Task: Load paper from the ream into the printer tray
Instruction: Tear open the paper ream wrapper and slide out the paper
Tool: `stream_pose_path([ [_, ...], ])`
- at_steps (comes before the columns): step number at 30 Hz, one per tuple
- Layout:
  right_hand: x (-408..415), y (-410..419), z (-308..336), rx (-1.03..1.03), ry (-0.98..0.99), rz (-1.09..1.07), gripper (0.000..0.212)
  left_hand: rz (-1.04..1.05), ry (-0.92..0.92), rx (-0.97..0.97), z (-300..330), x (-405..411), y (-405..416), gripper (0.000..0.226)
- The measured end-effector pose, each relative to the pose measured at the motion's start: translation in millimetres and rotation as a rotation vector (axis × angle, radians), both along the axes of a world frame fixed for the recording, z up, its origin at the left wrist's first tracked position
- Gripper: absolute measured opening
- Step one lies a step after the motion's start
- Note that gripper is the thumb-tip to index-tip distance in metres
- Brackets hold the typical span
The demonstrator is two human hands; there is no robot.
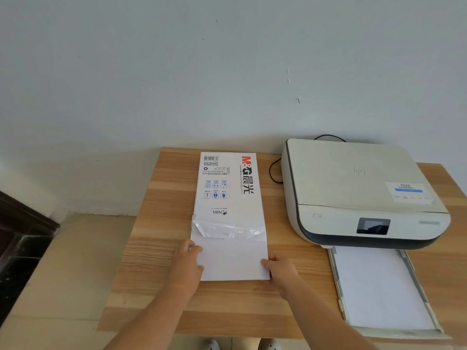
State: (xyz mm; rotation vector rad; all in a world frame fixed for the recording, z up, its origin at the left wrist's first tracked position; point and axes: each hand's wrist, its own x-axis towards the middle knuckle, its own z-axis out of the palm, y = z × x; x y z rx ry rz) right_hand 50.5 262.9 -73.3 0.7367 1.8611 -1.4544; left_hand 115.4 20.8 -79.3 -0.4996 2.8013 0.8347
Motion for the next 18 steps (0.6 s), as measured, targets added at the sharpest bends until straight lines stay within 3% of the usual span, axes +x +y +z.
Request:
stream_pose_path([
  [11, 3.1, -1.9, 7.7, -0.077, -0.022, 0.026, 0.014, 0.268, 0.011, 0.192, 12.6, -6.0, -2.7, 0.044],
  [15, -6.7, -10.6, 7.5, -0.004, 0.004, 0.032, 0.015, 0.332, -0.066, 0.223, 9.1, -17.6, -5.0, 0.044],
  [18, -11.9, -12.2, 4.0, 0.065, 0.016, 0.071, 0.019, 0.384, -0.117, 0.350, 6.9, -20.1, -5.2, 0.046],
])
